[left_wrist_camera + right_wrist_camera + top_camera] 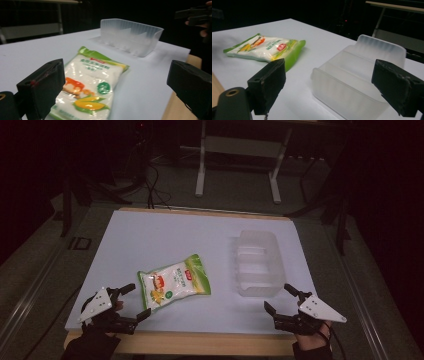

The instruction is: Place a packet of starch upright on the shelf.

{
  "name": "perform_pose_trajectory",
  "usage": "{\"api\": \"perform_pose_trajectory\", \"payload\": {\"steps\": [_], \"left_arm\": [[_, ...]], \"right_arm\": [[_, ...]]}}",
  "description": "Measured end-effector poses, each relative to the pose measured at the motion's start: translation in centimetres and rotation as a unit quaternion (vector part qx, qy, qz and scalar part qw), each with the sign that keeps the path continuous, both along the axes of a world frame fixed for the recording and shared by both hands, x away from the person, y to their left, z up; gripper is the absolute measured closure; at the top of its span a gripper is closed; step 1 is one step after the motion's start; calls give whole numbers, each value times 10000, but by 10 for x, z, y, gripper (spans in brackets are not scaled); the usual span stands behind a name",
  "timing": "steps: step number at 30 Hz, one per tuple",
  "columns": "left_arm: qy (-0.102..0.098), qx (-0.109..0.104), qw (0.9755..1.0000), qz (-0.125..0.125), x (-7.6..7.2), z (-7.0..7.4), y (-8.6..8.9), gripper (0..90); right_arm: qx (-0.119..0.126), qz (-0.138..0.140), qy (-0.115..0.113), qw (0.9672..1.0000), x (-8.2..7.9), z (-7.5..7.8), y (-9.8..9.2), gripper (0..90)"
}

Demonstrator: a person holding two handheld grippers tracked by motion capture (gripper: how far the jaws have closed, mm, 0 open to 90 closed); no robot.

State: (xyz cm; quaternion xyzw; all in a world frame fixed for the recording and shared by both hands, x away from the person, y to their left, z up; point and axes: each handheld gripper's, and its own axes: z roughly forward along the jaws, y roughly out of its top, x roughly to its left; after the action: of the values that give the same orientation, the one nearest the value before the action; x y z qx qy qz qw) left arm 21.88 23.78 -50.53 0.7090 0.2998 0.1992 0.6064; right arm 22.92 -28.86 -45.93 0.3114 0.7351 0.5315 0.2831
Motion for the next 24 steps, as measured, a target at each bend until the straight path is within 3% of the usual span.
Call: {"api": "perform_pose_trajectory", "payload": {"steps": [5, 8, 15, 17, 24], "left_arm": [[-73, -14, 10000, 48, -1, -1, 2, 23], [-126, 93, 9999, 47, 1, -3, 7, 28], [226, 7, 9996, -190, 4, -6, 14, 20], [711, -243, 9963, -422, 7, -5, 15, 14], [533, -35, 9975, -459, 5, -1, 9, 9]], "right_arm": [[-36, 30, -5, 10000, -1, 0, 2, 118], [76, 27, -7, 10000, -1, 2, -1, 118], [87, -2, 11, 10000, 0, 4, -3, 116], [5, 24, 10, 10000, -1, 3, -2, 116], [77, 142, 58, 9999, -1, 2, -2, 116]]}}
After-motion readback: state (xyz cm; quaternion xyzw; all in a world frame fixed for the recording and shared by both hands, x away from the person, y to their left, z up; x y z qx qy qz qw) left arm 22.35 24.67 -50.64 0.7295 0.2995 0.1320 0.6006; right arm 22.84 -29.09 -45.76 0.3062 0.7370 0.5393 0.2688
